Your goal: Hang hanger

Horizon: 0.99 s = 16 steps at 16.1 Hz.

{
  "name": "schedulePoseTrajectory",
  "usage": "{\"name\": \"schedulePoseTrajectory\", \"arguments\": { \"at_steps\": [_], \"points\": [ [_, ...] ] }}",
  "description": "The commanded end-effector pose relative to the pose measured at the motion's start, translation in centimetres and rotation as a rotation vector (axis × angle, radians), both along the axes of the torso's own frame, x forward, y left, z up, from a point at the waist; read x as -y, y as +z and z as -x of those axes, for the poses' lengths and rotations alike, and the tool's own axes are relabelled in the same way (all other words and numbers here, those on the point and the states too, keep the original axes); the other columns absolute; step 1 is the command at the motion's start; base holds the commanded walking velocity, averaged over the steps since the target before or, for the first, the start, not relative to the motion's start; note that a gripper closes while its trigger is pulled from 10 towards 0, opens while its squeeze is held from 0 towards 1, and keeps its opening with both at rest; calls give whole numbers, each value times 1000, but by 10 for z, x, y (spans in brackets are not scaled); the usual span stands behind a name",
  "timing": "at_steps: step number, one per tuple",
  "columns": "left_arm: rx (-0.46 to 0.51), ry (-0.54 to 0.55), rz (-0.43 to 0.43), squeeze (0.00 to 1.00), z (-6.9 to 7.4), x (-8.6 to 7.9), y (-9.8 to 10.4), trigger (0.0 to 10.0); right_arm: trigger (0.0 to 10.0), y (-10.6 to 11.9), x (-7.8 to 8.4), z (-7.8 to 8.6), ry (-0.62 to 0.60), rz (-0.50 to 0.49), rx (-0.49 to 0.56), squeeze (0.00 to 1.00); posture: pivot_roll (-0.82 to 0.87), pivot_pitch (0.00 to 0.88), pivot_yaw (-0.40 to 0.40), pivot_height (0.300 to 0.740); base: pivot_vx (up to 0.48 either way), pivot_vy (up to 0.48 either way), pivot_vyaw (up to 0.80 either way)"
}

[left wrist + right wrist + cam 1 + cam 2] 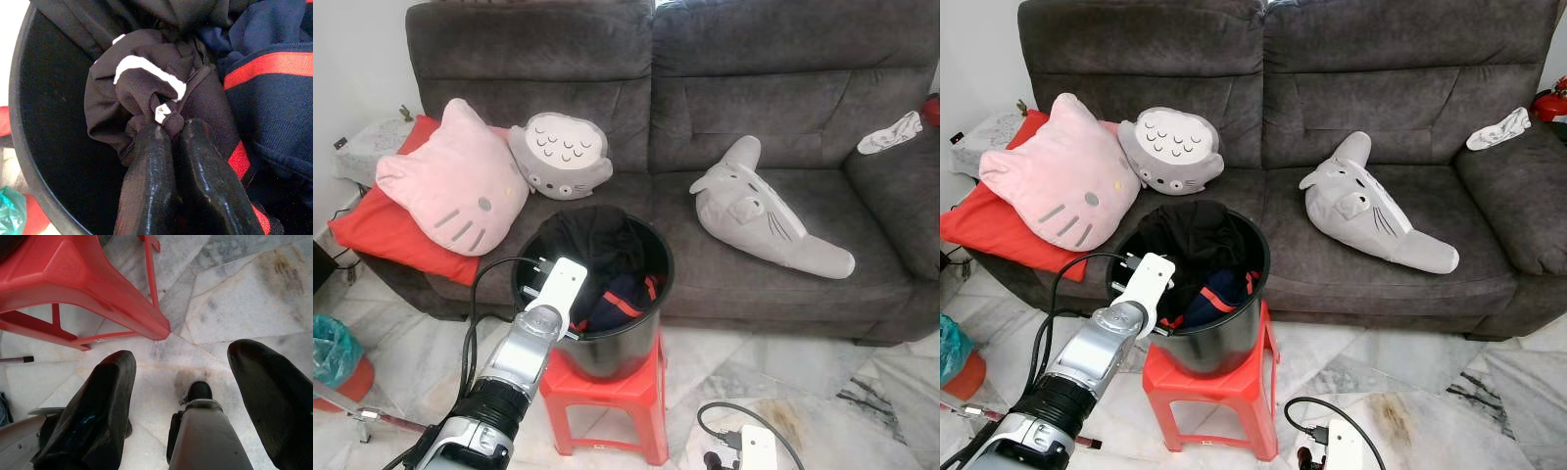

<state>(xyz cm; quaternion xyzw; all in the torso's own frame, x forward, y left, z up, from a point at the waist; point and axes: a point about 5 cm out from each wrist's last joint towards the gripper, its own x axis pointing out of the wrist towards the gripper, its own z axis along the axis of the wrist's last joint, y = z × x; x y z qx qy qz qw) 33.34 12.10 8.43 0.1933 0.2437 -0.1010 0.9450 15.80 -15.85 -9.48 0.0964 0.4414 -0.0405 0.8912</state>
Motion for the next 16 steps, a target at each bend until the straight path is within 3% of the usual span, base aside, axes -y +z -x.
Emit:
{"name": "schedulePoseTrajectory", "arguments": {
  "at_steps": [1,5,7,8,9,13,16],
  "points": [
    [12,-5,-12,0,0,-4,1,0,10000,-2,-3,5,11,-4,-23,0,14,1,83,740,0,0,0],
    [3,-11,33,0,1,-2,0,0,10000,-2,-3,5,12,-4,-22,0,14,0,82,740,0,0,0],
    [57,-51,231,0,-1,10,16,0,10000,-2,-4,5,14,-5,-21,0,13,0,81,740,0,0,0],
    [109,-86,251,0,-2,14,25,0,10000,-2,-4,5,15,-5,-21,0,13,0,81,740,0,0,0],
    [172,-83,329,0,-6,18,41,10000,10000,-2,-4,4,32,0,-21,0,17,0,78,740,0,0,0],
    [262,-69,561,0,-14,20,79,10000,10000,-2,-4,3,29,-3,-14,0,14,0,77,740,0,0,0],
    [404,-78,702,0,-17,18,113,10000,10000,0,-3,0,27,-1,-5,0,12,0,76,740,0,0,0]
  ]
}}
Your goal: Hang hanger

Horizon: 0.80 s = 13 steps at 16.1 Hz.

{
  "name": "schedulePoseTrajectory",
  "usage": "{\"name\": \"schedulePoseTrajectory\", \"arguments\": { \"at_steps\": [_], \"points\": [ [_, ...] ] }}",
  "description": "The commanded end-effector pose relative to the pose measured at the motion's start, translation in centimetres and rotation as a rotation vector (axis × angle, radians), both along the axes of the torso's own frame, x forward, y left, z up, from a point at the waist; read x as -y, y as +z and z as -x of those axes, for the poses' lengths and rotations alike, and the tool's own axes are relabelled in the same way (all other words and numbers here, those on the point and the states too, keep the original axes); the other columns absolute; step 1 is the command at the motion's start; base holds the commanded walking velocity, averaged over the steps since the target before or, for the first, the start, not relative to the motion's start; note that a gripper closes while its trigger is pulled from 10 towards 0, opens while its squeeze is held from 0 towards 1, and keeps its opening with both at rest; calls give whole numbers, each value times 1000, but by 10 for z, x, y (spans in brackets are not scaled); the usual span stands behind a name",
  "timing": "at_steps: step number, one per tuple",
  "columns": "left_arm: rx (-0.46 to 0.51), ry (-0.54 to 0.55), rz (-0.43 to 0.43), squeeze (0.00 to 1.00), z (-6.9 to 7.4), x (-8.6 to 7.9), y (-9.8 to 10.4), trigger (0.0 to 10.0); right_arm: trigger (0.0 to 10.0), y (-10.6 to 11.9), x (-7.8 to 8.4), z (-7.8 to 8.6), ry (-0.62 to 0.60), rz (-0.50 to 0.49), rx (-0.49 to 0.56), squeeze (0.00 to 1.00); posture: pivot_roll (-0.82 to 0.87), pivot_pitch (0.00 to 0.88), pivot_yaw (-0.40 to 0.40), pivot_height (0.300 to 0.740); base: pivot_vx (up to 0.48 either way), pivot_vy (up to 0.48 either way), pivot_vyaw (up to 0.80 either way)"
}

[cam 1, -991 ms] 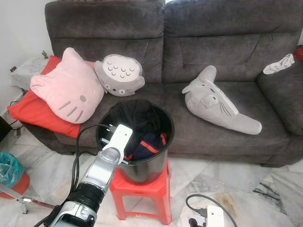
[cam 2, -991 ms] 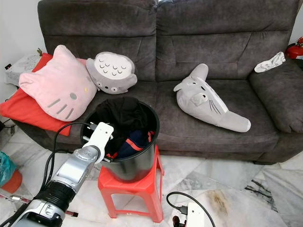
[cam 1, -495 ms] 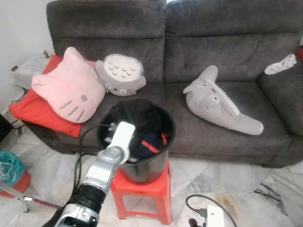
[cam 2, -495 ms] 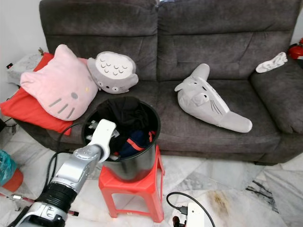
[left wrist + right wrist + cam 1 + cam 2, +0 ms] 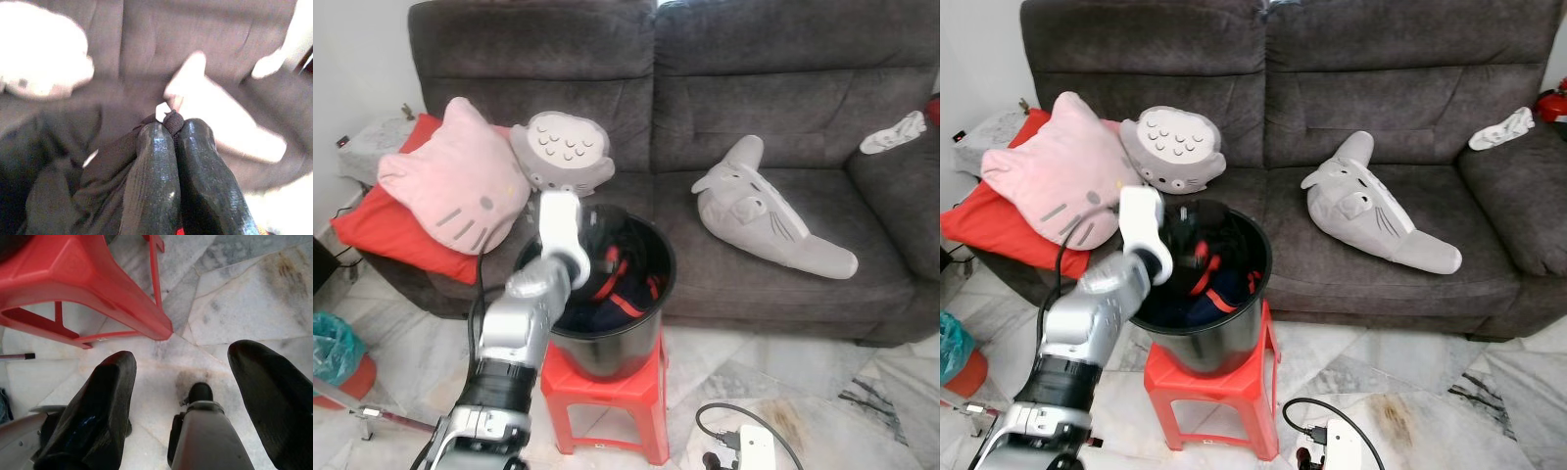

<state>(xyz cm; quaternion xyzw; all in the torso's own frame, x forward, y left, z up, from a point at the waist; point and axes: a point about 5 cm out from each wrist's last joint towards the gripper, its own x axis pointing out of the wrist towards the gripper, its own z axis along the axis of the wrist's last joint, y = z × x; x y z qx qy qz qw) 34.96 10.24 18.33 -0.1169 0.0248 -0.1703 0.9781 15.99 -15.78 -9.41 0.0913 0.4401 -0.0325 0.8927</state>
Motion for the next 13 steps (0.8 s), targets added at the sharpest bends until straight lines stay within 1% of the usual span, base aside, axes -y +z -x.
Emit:
{"name": "schedulePoseTrajectory", "arguments": {
  "at_steps": [1,3,6,7,10,13],
  "points": [
    [102,6,55,0,-1,-2,23,10000,10000,-1,-2,2,8,-3,-7,0,12,0,75,740,0,0,0],
    [151,40,91,0,-1,-7,32,10000,10000,-1,-2,1,9,-3,-5,0,10,0,75,740,0,0,0],
    [167,40,105,0,-1,-8,38,10000,10000,0,-1,0,12,-3,3,0,11,0,73,740,0,0,0],
    [185,58,116,0,-3,-12,44,10000,10000,1,-1,-2,12,-4,11,0,10,0,72,740,0,0,0],
    [267,101,177,0,-8,-23,70,10000,10000,2,-3,-5,17,-5,22,0,14,0,71,740,0,0,0],
    [321,117,180,0,-9,-28,86,10000,10000,2,-4,-6,19,-7,22,0,14,0,71,740,0,0,0]
  ]
}}
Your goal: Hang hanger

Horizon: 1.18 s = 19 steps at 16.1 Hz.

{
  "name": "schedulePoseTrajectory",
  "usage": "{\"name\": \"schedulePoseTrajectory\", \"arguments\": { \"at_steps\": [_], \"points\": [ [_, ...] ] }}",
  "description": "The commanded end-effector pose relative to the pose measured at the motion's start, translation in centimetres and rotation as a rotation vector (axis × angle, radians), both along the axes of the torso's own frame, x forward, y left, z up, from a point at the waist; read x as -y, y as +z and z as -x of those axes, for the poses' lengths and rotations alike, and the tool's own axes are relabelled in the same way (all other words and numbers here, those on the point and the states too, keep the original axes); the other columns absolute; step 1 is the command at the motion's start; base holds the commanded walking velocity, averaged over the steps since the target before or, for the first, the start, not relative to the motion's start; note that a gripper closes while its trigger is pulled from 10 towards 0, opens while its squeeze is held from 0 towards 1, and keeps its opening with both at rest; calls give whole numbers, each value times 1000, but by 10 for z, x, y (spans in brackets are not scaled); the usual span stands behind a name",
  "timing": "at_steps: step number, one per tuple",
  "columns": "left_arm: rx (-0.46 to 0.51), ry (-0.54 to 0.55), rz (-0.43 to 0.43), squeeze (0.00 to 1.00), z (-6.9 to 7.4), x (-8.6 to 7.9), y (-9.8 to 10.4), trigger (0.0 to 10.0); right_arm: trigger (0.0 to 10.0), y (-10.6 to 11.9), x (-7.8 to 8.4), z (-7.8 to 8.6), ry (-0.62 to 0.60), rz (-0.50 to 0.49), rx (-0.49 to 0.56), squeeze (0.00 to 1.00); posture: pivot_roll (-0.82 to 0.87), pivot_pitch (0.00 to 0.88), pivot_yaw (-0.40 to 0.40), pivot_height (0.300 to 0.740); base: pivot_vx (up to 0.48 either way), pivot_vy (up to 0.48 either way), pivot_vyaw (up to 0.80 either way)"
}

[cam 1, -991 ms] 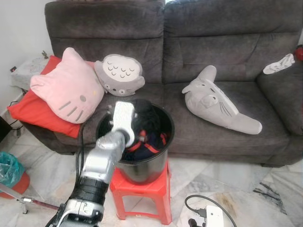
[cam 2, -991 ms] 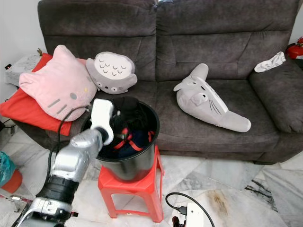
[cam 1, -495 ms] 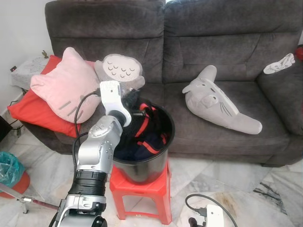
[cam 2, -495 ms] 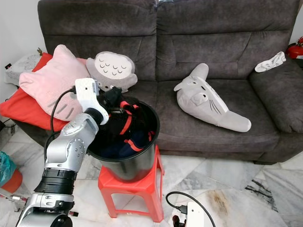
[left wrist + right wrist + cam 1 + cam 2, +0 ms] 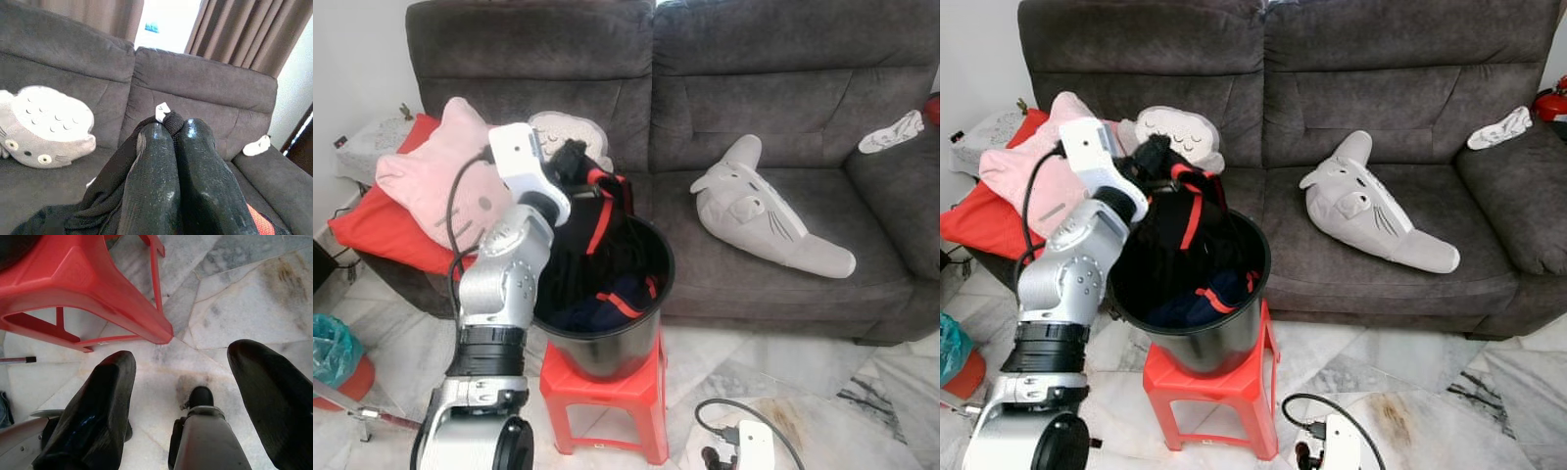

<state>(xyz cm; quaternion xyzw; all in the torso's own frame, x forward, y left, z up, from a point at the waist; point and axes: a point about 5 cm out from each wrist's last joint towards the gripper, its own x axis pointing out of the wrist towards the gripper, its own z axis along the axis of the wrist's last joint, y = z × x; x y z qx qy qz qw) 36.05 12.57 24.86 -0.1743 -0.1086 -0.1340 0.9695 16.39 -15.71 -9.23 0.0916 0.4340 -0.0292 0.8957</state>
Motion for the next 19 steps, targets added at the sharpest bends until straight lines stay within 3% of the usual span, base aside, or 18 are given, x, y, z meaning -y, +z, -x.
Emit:
{"name": "schedulePoseTrajectory", "arguments": {
  "at_steps": [1,7,11,15,19],
  "points": [
    [95,21,17,0,2,-6,23,10000,10000,1,-4,-2,13,-4,9,0,12,0,72,740,0,0,0],
    [251,87,-79,0,5,-12,48,10000,10000,2,-3,-4,3,-5,17,0,16,0,74,740,0,0,0],
    [338,64,-116,0,11,-23,63,10000,10000,5,-3,-9,2,-7,44,0,19,0,72,740,0,0,0],
    [426,210,-27,0,12,-58,93,10000,10000,6,-5,-12,11,-11,49,0,31,0,70,740,0,0,0],
    [539,357,-61,0,20,-74,112,10000,10000,6,-5,-13,5,-8,55,0,25,0,74,740,0,0,0]
  ]
}}
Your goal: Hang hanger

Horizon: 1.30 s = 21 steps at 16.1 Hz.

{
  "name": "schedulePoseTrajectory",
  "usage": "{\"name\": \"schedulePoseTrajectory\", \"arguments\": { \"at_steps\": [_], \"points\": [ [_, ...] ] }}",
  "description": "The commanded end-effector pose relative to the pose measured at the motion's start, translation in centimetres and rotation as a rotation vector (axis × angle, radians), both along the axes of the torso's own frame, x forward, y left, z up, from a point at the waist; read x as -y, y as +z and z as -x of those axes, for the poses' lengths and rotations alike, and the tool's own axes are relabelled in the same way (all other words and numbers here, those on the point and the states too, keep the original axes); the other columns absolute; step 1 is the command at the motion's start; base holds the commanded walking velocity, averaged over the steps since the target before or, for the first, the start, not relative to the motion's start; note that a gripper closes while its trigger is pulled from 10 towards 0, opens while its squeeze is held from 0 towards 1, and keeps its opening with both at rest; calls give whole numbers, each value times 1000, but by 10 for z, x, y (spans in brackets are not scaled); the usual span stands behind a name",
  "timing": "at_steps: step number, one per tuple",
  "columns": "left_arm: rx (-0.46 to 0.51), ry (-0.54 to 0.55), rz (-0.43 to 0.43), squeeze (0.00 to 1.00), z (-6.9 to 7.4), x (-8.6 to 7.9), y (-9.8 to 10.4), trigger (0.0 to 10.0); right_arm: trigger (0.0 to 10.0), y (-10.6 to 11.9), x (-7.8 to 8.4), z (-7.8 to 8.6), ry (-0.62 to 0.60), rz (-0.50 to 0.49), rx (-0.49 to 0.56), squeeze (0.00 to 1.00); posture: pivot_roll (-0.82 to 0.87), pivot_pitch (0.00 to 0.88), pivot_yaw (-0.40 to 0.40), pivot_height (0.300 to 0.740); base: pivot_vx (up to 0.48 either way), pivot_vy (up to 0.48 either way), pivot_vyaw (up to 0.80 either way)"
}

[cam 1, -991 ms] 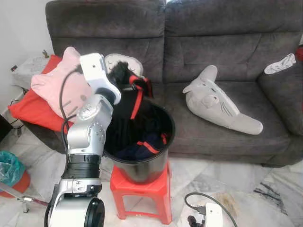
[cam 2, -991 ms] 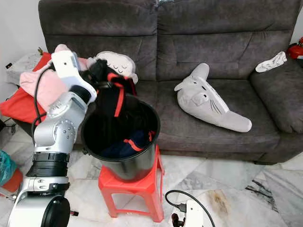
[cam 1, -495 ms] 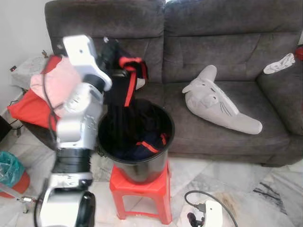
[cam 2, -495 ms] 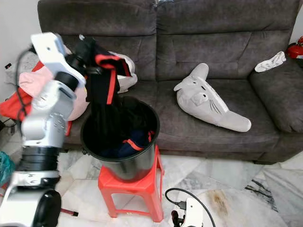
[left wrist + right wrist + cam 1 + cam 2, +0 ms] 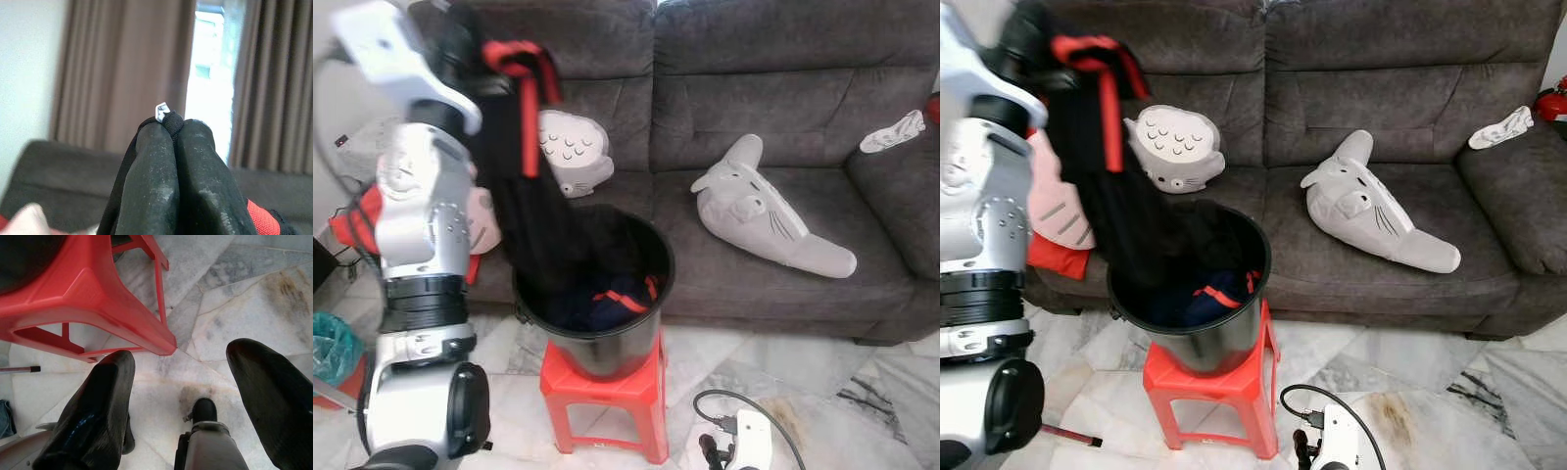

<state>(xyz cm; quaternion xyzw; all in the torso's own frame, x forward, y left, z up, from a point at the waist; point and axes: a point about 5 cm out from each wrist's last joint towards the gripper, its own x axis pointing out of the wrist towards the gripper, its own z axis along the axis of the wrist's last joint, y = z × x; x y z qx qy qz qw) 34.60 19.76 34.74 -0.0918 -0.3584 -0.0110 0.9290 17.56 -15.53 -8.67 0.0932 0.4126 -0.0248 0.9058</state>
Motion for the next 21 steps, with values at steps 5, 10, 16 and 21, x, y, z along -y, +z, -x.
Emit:
{"name": "schedulePoseTrajectory", "arguments": {
  "at_steps": [5,10,16,21],
  "points": [
    [88,327,-7,0,8,-50,26,10000,10000,0,-2,0,-5,-4,5,0,31,0,73,740,0,0,0],
    [155,532,-72,0,8,-70,63,10000,10000,1,-2,-1,-16,-8,6,0,40,0,84,740,0,0,0],
    [-271,469,-320,0,-33,-67,-12,10000,10000,0,-3,-1,-5,-10,0,0,50,0,78,740,0,0,0],
    [-532,-73,-548,0,-35,13,-127,10000,10000,0,-4,0,1,-10,0,0,38,0,80,740,0,0,0]
  ]
}}
